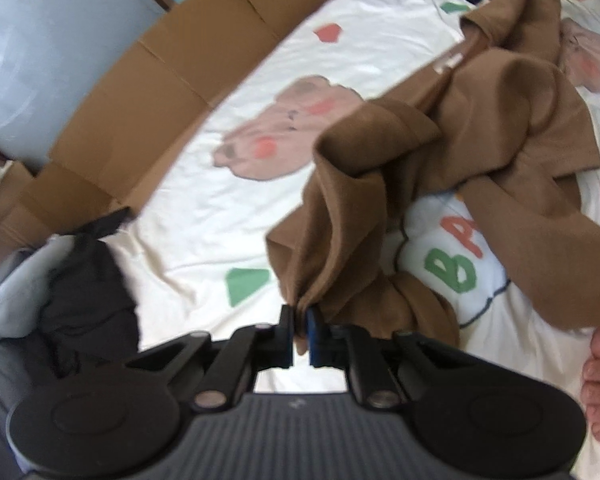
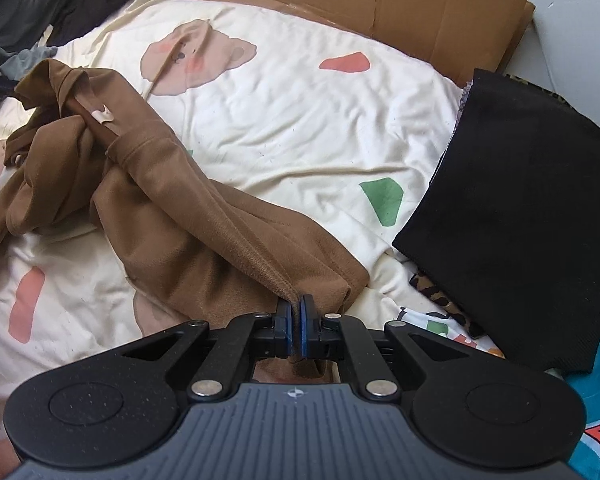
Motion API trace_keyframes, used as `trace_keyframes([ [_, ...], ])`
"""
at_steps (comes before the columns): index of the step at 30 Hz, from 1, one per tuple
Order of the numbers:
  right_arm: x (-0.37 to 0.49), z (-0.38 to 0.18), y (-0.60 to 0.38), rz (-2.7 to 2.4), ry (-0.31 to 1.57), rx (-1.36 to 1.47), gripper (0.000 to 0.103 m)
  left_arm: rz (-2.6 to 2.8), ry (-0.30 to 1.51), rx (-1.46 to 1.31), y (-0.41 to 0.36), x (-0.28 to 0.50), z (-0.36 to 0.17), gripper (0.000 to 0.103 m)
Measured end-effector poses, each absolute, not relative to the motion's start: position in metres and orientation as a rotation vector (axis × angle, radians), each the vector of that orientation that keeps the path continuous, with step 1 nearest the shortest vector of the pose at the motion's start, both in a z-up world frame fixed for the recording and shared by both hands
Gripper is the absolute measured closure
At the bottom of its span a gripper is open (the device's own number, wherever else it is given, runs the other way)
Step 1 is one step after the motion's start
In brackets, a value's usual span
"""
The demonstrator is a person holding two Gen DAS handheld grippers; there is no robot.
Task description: Fold clothes
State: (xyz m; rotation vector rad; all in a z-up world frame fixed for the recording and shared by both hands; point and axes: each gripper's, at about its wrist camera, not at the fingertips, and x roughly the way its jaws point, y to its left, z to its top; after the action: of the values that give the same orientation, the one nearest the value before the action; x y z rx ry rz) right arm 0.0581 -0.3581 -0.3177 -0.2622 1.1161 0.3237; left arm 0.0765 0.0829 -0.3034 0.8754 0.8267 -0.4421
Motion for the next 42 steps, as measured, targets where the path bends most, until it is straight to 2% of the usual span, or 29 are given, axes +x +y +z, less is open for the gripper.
trace_keyframes([
  [13, 0.055, -0.265, -0.355, 0.267, 0.993, -0.234, 0.101, -0.257, 0.714, 0.702, 0.112, 0.065, -0.234, 0.098],
  [29, 0.042, -0.197, -0.344, 0.269, 0.898, -0.182, 0.101, -0.143, 0.705, 0.486, 0.144, 0.017, -0.157, 0.098],
  [42, 0.118, -0.239, -0.329, 0.230, 0.905, -0.216, 0.101, -0.114, 0.759, 0.446, 0.170, 0.108, -0.214, 0.098],
])
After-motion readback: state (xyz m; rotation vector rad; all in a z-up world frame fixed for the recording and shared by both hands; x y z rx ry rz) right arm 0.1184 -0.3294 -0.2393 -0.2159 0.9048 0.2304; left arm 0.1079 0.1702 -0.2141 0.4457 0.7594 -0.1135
